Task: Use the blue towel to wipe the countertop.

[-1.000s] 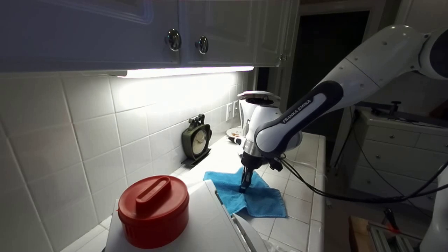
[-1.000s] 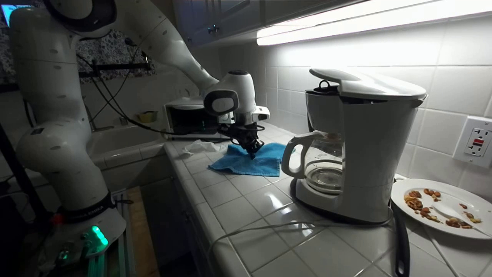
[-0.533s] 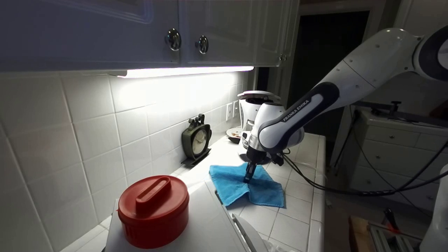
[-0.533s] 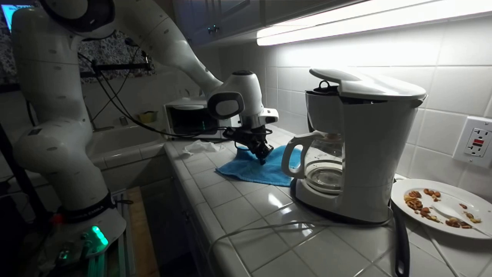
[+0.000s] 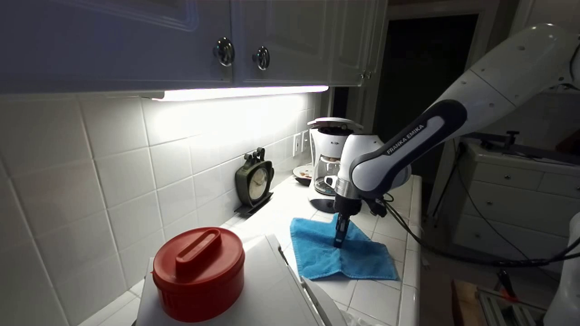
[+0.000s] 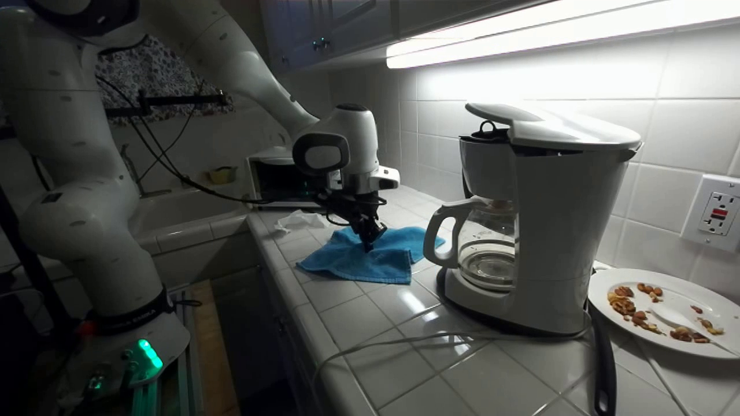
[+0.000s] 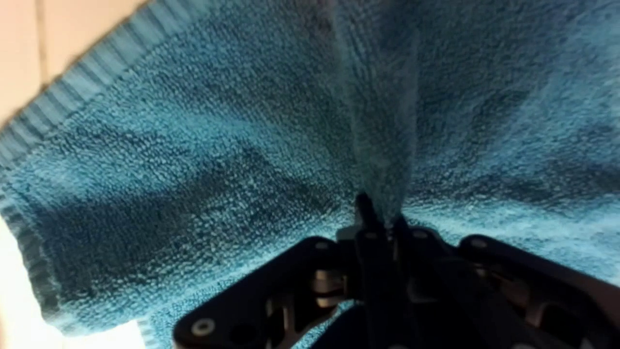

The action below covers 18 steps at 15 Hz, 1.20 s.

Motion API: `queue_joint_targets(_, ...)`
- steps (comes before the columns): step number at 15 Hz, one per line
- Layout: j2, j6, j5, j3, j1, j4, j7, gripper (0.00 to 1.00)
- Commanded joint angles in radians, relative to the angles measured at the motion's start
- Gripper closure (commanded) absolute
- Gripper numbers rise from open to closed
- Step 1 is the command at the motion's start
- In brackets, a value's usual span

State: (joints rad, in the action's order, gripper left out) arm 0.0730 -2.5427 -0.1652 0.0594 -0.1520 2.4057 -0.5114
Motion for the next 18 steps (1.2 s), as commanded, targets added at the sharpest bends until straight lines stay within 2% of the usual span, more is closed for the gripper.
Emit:
queue_joint_targets(1, -0.082, 0.072, 0.002, -0.016, 0.038, 0.069, 0.009, 0.96)
queue_joint_targets(4, -0.068, 0.060, -0.014, -0.031, 0.074, 0.061, -0.015, 0.96)
queue_joint_targets(8, -0.017, -0.007, -0.010, -0.044, 0.103, 0.029, 0.018, 0.96)
queue_joint_targets(15, 0.057, -0.123, 0.020, -0.040, 0.096, -0.012, 0.112, 0.96)
queue_joint_targets(18, 0.070, -0.193, 0.080, -0.012, 0.083, -0.015, 0.195, 0.97)
